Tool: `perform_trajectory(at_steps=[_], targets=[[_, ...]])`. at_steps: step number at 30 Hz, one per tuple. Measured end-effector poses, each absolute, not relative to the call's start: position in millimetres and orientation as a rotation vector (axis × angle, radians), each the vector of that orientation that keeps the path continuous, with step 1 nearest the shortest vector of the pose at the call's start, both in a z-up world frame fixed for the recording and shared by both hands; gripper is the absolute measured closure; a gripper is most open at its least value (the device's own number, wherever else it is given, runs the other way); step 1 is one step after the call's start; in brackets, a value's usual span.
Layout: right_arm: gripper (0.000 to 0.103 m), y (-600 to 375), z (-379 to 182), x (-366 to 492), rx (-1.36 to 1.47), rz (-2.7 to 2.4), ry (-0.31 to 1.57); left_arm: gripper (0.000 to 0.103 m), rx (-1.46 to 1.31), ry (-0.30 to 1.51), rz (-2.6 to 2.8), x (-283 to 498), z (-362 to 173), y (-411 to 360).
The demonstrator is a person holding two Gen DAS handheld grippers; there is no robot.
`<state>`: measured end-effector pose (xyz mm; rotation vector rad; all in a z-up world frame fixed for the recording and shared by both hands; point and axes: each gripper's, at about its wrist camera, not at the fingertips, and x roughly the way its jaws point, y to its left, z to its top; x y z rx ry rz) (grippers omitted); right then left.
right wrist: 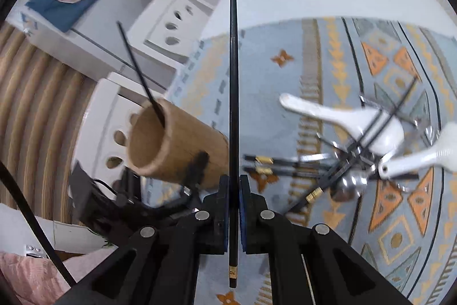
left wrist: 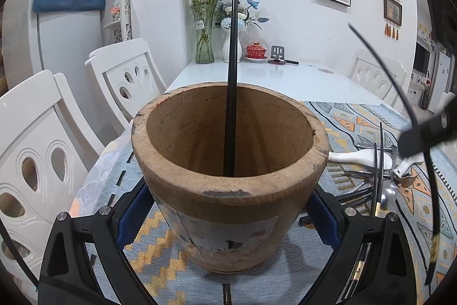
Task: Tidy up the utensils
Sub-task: 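Carry the black chopstick above the holder and lower it in with the right tool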
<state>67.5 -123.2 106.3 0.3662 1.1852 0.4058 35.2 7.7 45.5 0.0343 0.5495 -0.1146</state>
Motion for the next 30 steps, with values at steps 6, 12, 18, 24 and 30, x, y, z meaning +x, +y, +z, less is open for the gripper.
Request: perform_trajectory(at_steps=[6, 12, 18, 24, 30], targets=[[0.098, -106.9, 138.1, 85.0, 0.356, 0.465, 1.122, 0.006, 0.032, 0.550, -0.117, 35.4, 45.3, 8.3], [0.098, -82.5, 175.5, 103.3, 0.324, 0.534, 1.001, 0.006, 0.021, 0.555, -0.125, 35.6, 44.2, 9.6], [0.098, -61.0, 200.3, 117.1, 0.323, 0.571, 0.864, 0.006, 0.019, 0.556, -0.127, 35.3, 43.9, 9.2], [0.098, -48.9, 202.1, 125.9, 0.314, 0.561, 0.826, 0.006, 0.015, 0.565, -0.130, 36.3, 43.1, 8.3], [0.098, -43.8, 179.8, 131.9, 0.315, 0.505, 0.821, 0.006, 0.014, 0.566, -0.130, 36.8, 42.9, 8.5]])
